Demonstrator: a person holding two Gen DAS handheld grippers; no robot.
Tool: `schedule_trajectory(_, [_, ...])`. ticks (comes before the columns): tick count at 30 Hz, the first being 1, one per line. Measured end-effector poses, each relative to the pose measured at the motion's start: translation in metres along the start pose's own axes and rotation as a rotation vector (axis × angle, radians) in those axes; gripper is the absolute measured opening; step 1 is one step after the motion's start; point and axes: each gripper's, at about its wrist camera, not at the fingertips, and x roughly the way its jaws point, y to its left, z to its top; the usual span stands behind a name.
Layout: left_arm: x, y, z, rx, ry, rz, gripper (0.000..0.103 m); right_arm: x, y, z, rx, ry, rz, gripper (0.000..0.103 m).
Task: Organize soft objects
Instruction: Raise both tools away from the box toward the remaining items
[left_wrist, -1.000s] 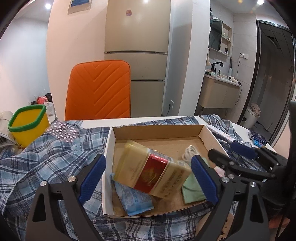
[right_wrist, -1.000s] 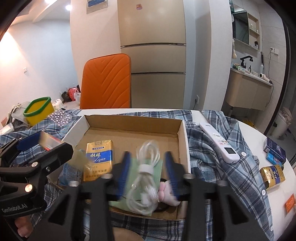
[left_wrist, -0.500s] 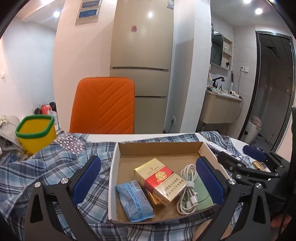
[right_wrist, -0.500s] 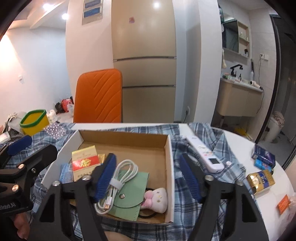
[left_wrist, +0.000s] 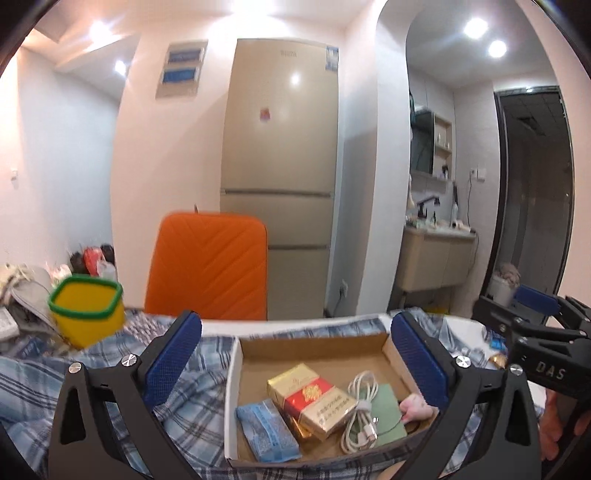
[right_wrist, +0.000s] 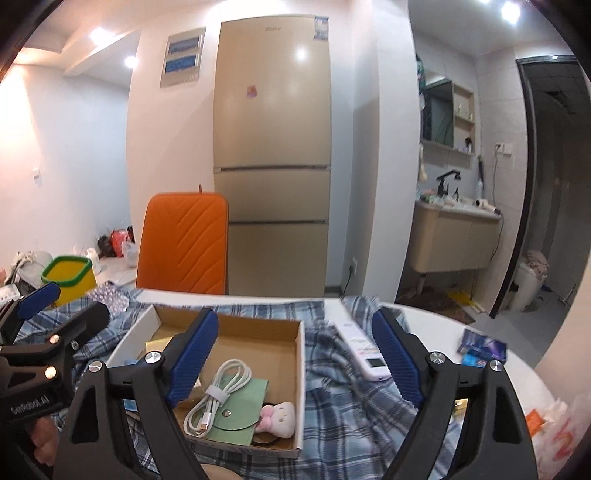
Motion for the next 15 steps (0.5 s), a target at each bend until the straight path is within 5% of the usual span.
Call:
schedule_trajectory(7, [-0.029,0.002,0.018,0.011,-0.065,-0.002,0.102,-0.047,-0.016,0.006,0.016,-0.067,-0.018,0.088])
schedule_trajectory(11, [-0.048,-0.001,0.019,0.058,-0.1,0.012,0.102,-0.068,-0.023,0.006,0.052,-0.107,-0.008,0.103])
schedule_trajectory(15, [-0.066,-0.001,0.018,0.033,-0.112,-0.019,0.102,-0.083,-0.024,0.006,0.062,-0.146,0.003,0.103])
